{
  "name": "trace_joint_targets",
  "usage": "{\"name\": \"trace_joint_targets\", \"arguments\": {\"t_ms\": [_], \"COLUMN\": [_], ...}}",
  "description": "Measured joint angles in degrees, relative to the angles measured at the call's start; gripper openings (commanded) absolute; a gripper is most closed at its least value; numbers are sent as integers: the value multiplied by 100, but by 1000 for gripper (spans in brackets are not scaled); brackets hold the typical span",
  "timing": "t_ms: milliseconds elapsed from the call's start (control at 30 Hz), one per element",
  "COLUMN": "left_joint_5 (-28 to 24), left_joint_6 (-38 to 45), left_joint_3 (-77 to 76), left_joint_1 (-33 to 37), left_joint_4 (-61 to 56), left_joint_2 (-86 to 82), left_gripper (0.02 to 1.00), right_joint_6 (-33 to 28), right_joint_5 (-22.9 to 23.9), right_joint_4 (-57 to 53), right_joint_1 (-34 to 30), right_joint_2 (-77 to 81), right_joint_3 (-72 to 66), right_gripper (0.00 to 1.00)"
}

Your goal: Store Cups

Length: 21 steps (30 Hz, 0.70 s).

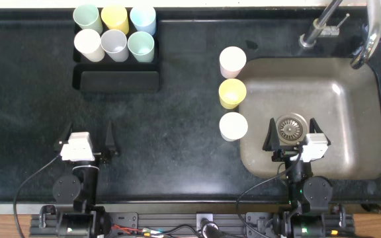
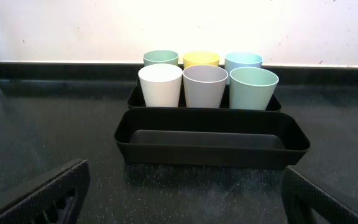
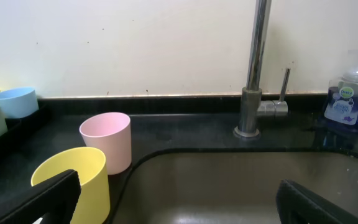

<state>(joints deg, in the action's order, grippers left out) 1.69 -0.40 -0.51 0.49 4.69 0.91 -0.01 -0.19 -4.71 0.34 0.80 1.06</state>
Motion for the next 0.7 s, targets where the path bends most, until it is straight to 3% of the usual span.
{"name": "trace_joint_targets", "arguments": {"t_ms": [700], "left_joint_5": [-107], "left_joint_6": [-2], "left_joint_3": [0], "left_joint_1": [0], "left_joint_4": [0], "left_joint_2": [0], "left_gripper": [1000], "right_joint_6": [-2], "right_joint_5": [0], "right_joint_4": [-2], "right_joint_1": [2], "right_joint_2": [0], "right_joint_3": [0], "right_gripper": [998]}}
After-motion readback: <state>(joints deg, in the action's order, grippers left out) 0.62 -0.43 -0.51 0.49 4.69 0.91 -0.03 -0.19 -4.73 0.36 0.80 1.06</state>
